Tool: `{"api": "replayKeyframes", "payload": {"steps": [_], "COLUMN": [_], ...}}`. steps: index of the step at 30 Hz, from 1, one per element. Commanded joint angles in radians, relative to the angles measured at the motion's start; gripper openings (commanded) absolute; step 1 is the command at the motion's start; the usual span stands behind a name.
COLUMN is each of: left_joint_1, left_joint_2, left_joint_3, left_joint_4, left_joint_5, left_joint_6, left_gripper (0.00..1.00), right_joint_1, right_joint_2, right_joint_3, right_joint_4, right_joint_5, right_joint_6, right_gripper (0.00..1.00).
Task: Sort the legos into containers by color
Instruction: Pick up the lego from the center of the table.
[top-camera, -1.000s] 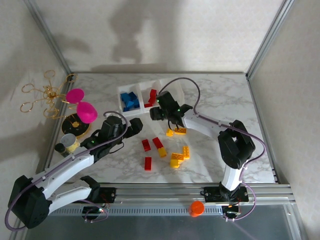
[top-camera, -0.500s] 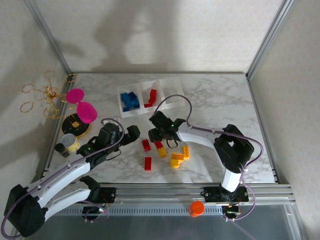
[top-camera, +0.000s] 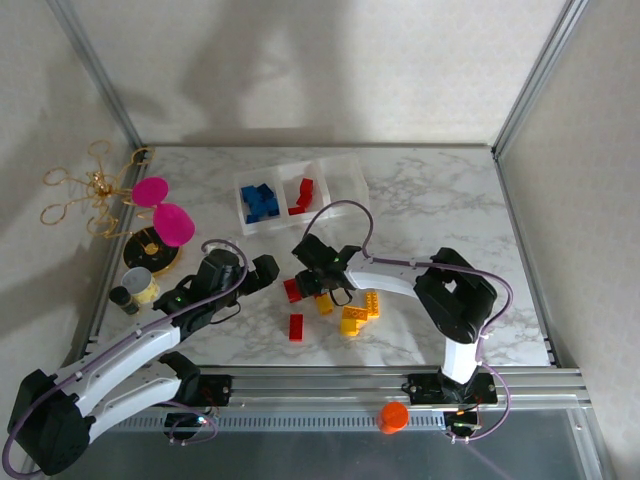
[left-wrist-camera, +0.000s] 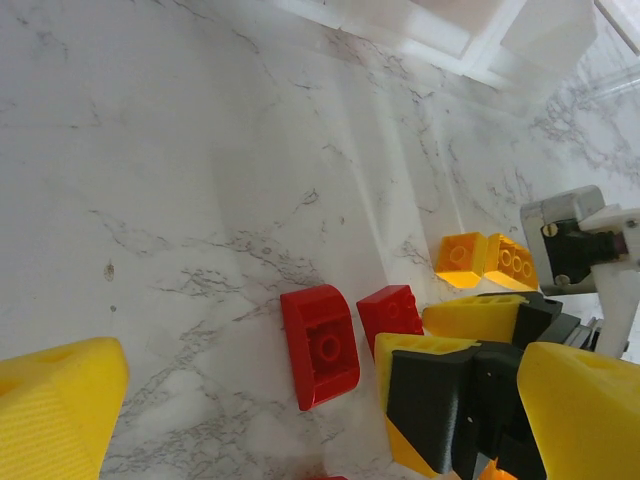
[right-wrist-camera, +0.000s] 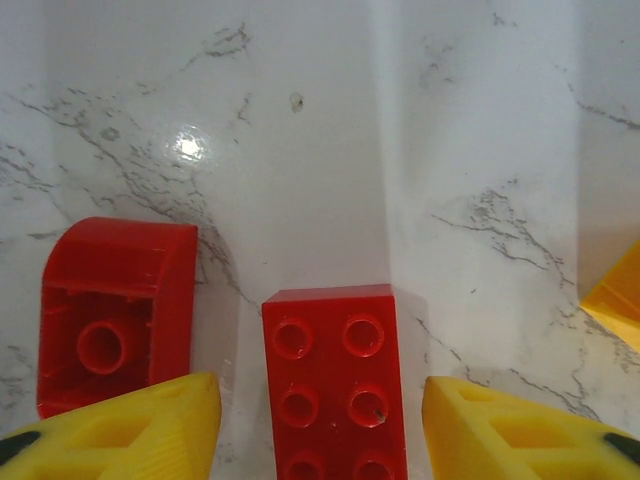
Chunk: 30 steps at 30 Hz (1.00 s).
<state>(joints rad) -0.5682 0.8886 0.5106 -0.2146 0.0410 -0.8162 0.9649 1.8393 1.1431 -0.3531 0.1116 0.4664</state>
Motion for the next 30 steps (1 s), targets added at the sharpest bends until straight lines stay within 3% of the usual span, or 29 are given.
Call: {"api": "replayKeyframes", "payload": {"steps": [1, 15, 30], "left_joint_1": [-0.009, -0.009, -0.006], "left_joint_2": [-0.011, 0.01, 0.066], "left_joint_3": [-0.007, 0.01, 0.082], "left_joint_4": [-0.018, -0.002, 0.02], "left_joint_5": [-0.018, -0.021, -0.041], "left_joint_6": [-0.01, -0.005, 0.028], "left_gripper": [1.0, 1.0, 1.0], "right_joint_1": [0.01, 0.01, -0.074], "right_joint_2": [0.029, 0.038, -0.036], "right_joint_3": [0.011, 0.043, 0.13], "right_joint_4": [-0.016, -0.014, 0.01], "right_joint_5": [0.023, 0.06, 0.098], "right_joint_6": [-0.006, -0.02, -0.031], "right_gripper": [0.54, 0.34, 0.31]}}
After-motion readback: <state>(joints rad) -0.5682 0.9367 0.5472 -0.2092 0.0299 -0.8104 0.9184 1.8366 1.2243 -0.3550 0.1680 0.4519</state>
